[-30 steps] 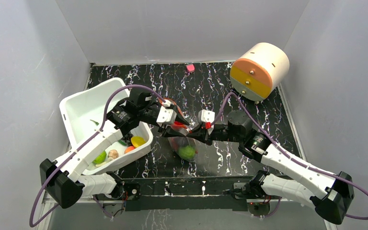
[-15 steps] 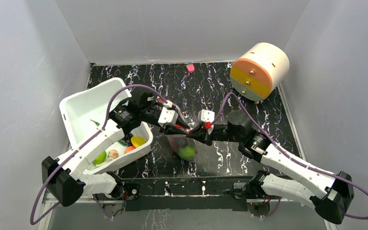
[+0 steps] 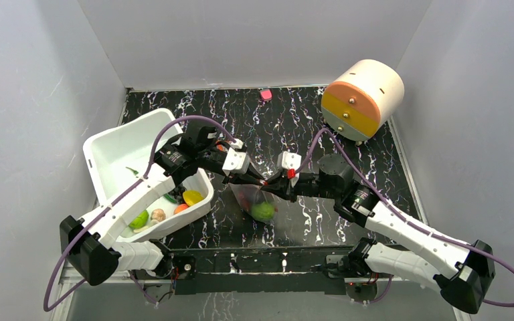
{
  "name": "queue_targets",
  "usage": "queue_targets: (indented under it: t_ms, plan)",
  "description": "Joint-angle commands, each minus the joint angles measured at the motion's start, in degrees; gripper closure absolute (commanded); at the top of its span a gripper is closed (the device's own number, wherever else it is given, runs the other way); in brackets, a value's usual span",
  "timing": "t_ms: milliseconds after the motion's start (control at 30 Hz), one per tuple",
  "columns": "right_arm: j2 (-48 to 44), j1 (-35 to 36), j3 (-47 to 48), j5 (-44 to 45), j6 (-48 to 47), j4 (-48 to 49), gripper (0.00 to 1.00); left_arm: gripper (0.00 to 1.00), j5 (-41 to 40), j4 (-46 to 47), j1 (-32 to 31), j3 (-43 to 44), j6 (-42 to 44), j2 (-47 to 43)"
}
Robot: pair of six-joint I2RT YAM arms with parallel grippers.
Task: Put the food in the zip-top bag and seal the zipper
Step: Zip the zipper food storage bag at the center of the board.
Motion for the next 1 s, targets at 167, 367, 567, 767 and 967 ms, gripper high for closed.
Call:
queue_targets:
  t_ms: [167, 367, 567, 767, 967]
  plan:
    - [-1.7, 0.0, 0.8, 2.3, 2.8, 8.6, 0.76, 1.0, -0.7, 2.9, -0.4, 3.0, -4.9, -0.2]
    - [-0.8, 0.1, 0.1, 3.2, 2.9, 9.4, 0.77, 1.0, -2.3, 4.2, -0.4, 3.0, -7.3, -0.9]
    - [-1.0, 0.1, -0.7, 6.0, 3.2, 10.2, 1.0, 1.0, -5.6, 3.4, -0.4, 2.5, -8.1, -2.3]
    - [-3.5, 0.1, -1.5, 8.8, 1.9, 8.9, 1.0, 1.0, -11.2, 2.5, -0.4, 0.7, -7.9, -5.6]
    - [-5.3, 0.1, -1.3, 9.1, 1.4, 7.7, 1.0, 1.0, -13.9, -1.0, -0.4, 1.6, -6.6, -5.2]
